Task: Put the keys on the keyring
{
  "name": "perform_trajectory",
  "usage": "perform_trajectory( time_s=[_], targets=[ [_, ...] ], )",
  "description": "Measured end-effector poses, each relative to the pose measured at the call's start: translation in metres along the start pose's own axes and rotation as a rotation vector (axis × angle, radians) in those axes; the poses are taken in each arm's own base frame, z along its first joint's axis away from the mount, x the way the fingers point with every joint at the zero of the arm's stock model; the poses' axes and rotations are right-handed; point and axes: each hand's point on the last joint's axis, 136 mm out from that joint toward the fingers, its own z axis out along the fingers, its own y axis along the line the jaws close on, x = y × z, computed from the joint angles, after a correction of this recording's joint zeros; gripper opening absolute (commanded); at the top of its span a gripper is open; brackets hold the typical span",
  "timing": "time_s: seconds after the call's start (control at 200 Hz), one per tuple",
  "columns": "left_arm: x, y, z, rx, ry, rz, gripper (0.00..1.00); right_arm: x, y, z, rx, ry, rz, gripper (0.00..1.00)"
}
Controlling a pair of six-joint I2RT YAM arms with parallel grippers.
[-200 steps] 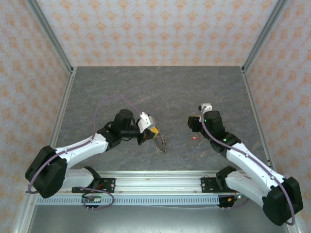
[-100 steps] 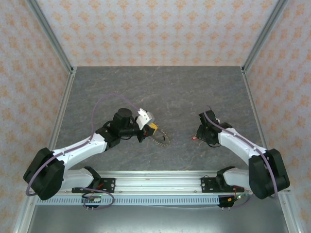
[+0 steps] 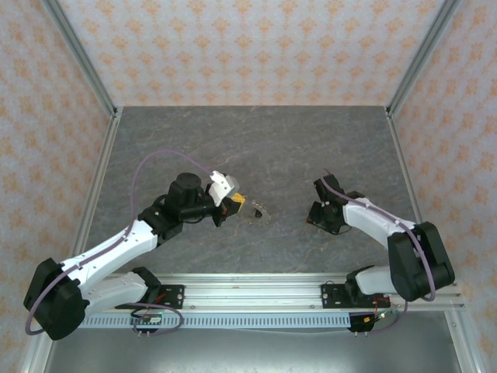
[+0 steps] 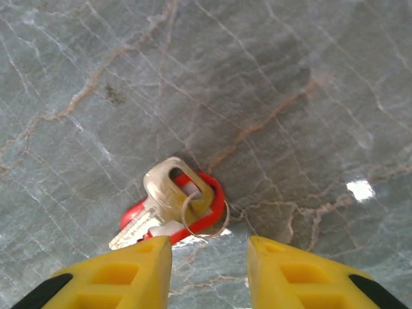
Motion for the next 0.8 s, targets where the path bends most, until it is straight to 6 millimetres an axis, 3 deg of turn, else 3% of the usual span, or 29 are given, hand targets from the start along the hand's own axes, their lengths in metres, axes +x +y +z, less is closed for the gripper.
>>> perform_trajectory(
  time_s=[0.155, 0.265, 0.551, 0.801],
  targets=[
    [0.007, -0.002, 0.003, 0.017, 0.034, -0.015, 0.0, -0.03, 0.017, -0.006, 0.013, -0.051, -0.057, 0.32],
    [0.01, -0.002, 0.004, 0.02, 0.058, -0.004, 0.0, -0.036, 0.023, -0.004, 0.019, -0.044, -0.103, 0.3],
    [0.01, -0.004, 0.008, 0.047, 0.077, 0.006, 0.0, -0.022, 0.01, -0.001, 0.078, 0.03, -0.142, 0.26],
    [0.013, -0.005, 0.009, 0.057, 0.087, 0.007, 0.0, 0.004, -0.001, 0.006, 0.055, 0.092, -0.125, 0.23]
  ],
)
